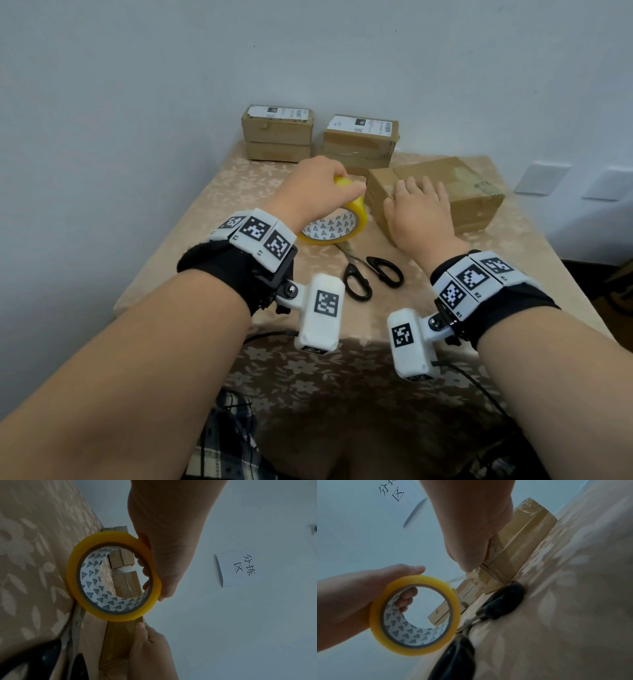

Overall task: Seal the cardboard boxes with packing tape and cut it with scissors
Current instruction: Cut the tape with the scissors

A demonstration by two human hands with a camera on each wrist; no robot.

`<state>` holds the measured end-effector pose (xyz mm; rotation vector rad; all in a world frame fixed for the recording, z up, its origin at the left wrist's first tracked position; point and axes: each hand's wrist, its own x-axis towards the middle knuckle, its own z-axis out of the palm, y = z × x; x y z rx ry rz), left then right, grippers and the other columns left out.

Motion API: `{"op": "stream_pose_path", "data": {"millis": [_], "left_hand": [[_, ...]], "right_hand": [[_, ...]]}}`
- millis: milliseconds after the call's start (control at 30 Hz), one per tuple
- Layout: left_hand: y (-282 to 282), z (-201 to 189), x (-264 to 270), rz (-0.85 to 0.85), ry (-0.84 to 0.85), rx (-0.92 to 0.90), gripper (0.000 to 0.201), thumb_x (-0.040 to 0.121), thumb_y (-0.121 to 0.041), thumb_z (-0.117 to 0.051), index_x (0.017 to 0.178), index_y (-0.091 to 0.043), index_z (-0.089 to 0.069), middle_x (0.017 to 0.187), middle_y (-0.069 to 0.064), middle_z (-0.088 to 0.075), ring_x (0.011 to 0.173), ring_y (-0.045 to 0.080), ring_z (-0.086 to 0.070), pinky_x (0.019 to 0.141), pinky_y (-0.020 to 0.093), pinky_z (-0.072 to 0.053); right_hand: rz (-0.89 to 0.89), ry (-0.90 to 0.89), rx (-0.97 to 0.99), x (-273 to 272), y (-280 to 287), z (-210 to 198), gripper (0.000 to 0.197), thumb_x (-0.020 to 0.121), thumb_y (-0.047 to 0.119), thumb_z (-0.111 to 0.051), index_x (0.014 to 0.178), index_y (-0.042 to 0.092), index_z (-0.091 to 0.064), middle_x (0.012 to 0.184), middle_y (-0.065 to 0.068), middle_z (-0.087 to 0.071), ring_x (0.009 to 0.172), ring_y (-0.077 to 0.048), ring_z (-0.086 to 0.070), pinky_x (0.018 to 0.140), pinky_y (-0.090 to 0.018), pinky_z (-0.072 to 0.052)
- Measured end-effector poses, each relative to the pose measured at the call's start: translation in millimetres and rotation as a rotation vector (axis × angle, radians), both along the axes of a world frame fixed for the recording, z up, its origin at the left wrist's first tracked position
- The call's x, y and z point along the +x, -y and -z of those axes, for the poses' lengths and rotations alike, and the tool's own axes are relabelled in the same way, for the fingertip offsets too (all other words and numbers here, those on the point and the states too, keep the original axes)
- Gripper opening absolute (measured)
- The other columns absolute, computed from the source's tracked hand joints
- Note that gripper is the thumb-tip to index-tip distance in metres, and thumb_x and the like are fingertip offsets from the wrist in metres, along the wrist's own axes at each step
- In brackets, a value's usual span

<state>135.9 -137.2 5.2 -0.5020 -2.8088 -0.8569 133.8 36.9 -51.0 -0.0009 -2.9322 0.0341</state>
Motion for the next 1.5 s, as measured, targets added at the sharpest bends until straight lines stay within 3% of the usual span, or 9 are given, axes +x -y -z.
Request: {"op": "stream_pose_path", "data": {"millis": [233,400,567,667,867,1067,1267,1367,1500], "left_hand": [[15,-6,0,-0.078,-0.048,0.012,0.034,0.085,-0.04,-0.057,0.081,-0.008,-0.067,0.07,0.0,-0.059,0.07,0.016,-0.051,0.054,0.027,-0.034],[26,-2,1,-0.098,-0.006,-0.042,0.033,0.084,-0.037,-0.056,0.074,-0.006,-0.061,0.063,0.003,-0.049,0.062,0.019,-0.045,0.052,0.03,-0.03],[31,-1,4,-0.074,-0.009,-0.019,0.029,0.088,-0.033,-0.056,0.085,-0.006,-0.067,0.078,0.005,-0.061,0.073,0.021,-0.054,0.058,0.029,-0.036],[34,0,6,-0.072,-0.006,-0.008,0.031,0.089,-0.033,-0.057,0.092,-0.005,-0.069,0.089,0.008,-0.063,0.079,0.019,-0.053,0.059,0.03,-0.035],[33,-2,10,-0.083,0.017,0.013,0.032,0.089,-0.032,-0.057,0.093,-0.002,-0.069,0.091,0.013,-0.065,0.08,0.022,-0.055,0.066,0.031,-0.039],[28,2,10,-0.065,0.058,-0.01,0.029,0.085,-0.028,-0.054,0.087,-0.002,-0.066,0.094,0.02,-0.066,0.085,0.033,-0.06,0.072,0.044,-0.047],[22,-14,12,-0.052,0.127,-0.188,0.022,0.093,-0.024,-0.048,0.098,-0.008,-0.063,0.092,0.006,-0.059,0.084,0.022,-0.052,0.072,0.03,-0.04],[23,-20,16,-0.052,0.18,-0.16,0.012,0.094,-0.019,-0.046,0.089,-0.012,-0.055,0.09,0.006,-0.053,0.082,0.02,-0.046,0.067,0.028,-0.036],[28,-20,18,-0.068,0.218,-0.099,0.01,0.09,-0.013,-0.046,0.081,-0.011,-0.05,0.085,0.008,-0.048,0.077,0.018,-0.041,0.055,0.026,-0.028]], "right_hand": [[-0.322,0.08,-0.394,12,-5,-22,0.048,0.104,0.037,-0.025,0.147,0.017,-0.036,0.155,-0.006,-0.029,0.146,-0.021,-0.016,0.117,-0.035,-0.001],[-0.217,0.157,-0.093,16,-24,-22,0.058,0.1,0.05,-0.019,0.15,0.02,-0.029,0.158,-0.002,-0.021,0.147,-0.024,-0.011,0.117,-0.049,0.004],[-0.24,-0.178,-0.228,34,-13,-37,0.034,0.097,0.036,-0.049,0.118,0.011,-0.059,0.115,-0.007,-0.058,0.108,-0.024,-0.052,0.09,-0.034,-0.04],[-0.306,0.114,-0.267,55,12,-43,0.031,0.09,0.039,-0.06,0.088,0.008,-0.064,0.085,-0.003,-0.065,0.081,-0.024,-0.062,0.068,-0.035,-0.05],[-0.225,0.472,-0.051,67,36,-31,0.042,0.086,0.036,-0.067,0.109,0.007,-0.047,0.097,-0.005,-0.052,0.084,-0.023,-0.049,0.053,-0.026,-0.033],[-0.127,0.473,-0.118,68,31,-44,0.037,0.09,0.012,-0.058,0.125,0.002,-0.055,0.12,-0.014,-0.061,0.102,-0.031,-0.06,0.081,-0.035,-0.052],[0.008,0.654,-0.113,80,-7,-75,0.018,0.081,0.016,-0.066,0.09,0.002,-0.073,0.084,-0.01,-0.072,0.075,-0.025,-0.064,0.071,-0.032,-0.052],[0.086,0.725,-0.361,91,-24,-76,0.053,0.069,0.046,-0.079,0.096,0.001,-0.072,0.082,-0.008,-0.073,0.081,-0.024,-0.068,0.085,-0.037,-0.052],[0.193,0.878,-0.77,110,-26,-76,0.056,0.065,0.059,-0.071,0.09,0.012,-0.055,0.071,-0.004,-0.056,0.067,-0.014,-0.047,0.061,-0.025,-0.031]]}}
